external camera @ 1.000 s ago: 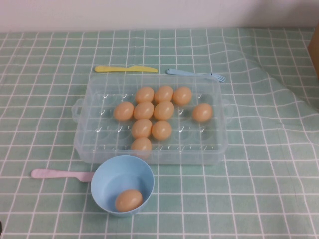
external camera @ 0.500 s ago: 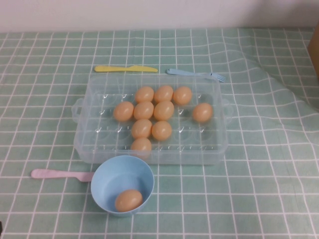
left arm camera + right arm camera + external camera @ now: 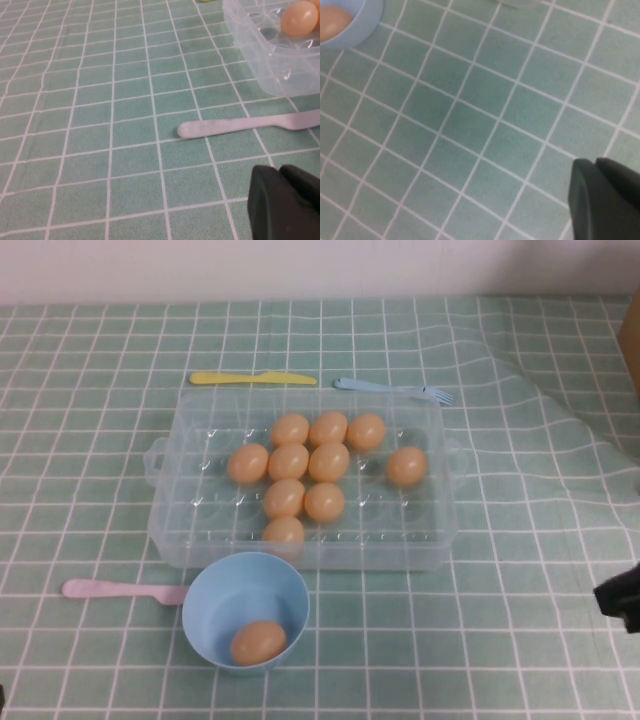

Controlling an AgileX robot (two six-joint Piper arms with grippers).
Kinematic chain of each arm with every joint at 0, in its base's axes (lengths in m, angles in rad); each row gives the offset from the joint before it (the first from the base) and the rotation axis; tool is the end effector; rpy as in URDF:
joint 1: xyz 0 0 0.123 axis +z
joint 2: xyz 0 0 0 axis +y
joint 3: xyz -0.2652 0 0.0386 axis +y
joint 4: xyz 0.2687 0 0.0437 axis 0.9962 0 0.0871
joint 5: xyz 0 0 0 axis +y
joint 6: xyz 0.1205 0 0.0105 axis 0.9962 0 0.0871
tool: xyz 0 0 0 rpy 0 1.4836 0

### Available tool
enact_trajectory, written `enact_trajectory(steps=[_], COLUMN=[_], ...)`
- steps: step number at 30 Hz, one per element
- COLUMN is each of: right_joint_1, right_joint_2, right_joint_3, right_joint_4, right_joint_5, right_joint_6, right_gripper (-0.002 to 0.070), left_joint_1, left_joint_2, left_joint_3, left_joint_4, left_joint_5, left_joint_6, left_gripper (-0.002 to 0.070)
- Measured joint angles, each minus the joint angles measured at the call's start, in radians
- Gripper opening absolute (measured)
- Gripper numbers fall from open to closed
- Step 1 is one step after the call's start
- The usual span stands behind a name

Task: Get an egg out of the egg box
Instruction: Pick up the egg from the plastic box

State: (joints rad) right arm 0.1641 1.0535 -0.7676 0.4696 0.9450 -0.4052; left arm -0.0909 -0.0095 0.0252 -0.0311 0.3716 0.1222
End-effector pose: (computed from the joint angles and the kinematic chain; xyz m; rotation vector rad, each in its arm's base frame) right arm 0.2144 0.0805 0.2390 -0.4881 2.5814 0.5139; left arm 0.1187 -0.0122 0.1628 0.1797 1.8621 -0.0090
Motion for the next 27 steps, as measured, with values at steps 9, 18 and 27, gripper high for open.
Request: enact_trajectory(steps=[9,18,27], right_joint_1=[0.306,0.39,0.39], right_joint_2=[0.357,0.679,0.848], right_joint_3=[-0.377,-0.714,-0.814], right_joint_4=[-0.254,-0.356,-0.403], right_joint_5=[0.0,-0.002,-0.065], right_joint_6=[-0.036,-0.249,-0.597], right_gripper=[-0.0017,0.0134,0.0489], left_joint_1=[0.0,0.0,0.0], left_joint_2=[0.0,0.0,0.0], left_joint_3=[0.0,0.0,0.0], left_joint_4=[0.0,0.0,0.0], left_joint_5=[0.0,0.0,0.0], left_joint_6=[0.0,0.0,0.0], left_gripper=[-0.0004,-0.0004,-0.0004])
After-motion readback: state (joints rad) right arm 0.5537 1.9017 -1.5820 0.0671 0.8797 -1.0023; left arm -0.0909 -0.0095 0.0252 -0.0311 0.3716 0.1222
